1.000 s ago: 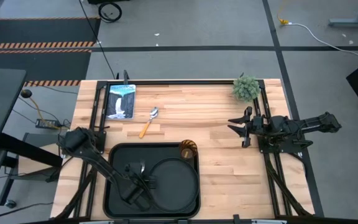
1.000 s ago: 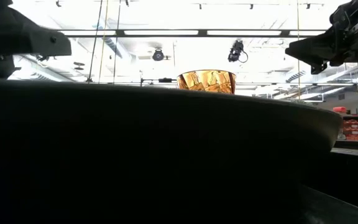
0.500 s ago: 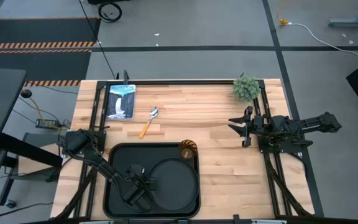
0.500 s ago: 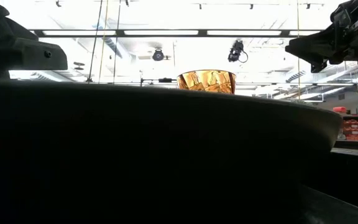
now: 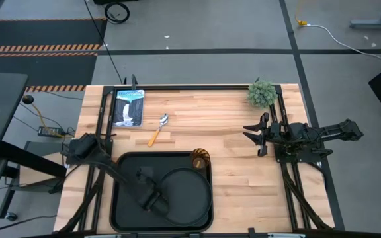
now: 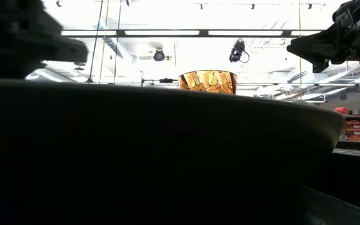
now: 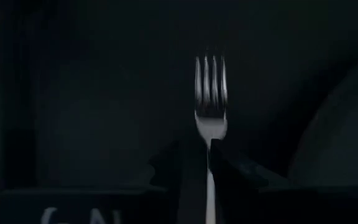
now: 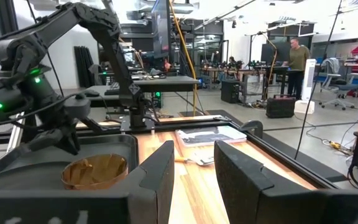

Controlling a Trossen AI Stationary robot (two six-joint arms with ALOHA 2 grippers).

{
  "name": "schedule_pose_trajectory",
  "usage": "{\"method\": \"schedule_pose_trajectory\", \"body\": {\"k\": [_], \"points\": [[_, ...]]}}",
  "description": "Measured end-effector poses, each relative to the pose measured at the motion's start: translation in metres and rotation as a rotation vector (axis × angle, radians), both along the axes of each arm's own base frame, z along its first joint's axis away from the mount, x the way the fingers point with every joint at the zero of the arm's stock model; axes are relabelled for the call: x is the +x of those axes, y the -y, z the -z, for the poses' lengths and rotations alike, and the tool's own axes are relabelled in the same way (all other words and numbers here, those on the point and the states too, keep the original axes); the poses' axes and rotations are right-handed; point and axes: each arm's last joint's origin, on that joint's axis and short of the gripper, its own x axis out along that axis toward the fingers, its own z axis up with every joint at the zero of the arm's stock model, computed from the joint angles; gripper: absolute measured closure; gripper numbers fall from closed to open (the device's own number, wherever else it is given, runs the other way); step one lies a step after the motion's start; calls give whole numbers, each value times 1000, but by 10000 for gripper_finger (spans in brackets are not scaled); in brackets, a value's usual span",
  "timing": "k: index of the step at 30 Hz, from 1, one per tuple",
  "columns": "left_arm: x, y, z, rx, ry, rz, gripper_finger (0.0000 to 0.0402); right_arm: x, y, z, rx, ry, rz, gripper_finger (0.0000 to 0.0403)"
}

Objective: Pick and place plate/cup/fork/spoon on tray
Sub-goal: Put the orange fork on the black serving tray to the left of the black plate, then put the orange spoon on the black serving tray to the left of the orange fork

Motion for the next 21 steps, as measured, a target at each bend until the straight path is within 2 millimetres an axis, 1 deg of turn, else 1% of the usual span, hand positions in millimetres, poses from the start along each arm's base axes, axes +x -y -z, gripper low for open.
{"method": "schedule_pose_trajectory", "body": {"k": [4, 9, 15, 21], "points": [[11, -25, -9, 51, -90, 30, 308, 0, 0, 0, 0, -1, 0, 282], [26, -61, -11, 99, -171, 114, 308, 0, 0, 0, 0, 0, 0, 282], [45, -110, -11, 56, -264, 230, 325, 0, 0, 0, 0, -1, 0, 282], [57, -155, -11, 25, -342, 382, 352, 0, 0, 0, 0, -1, 0, 282]]}}
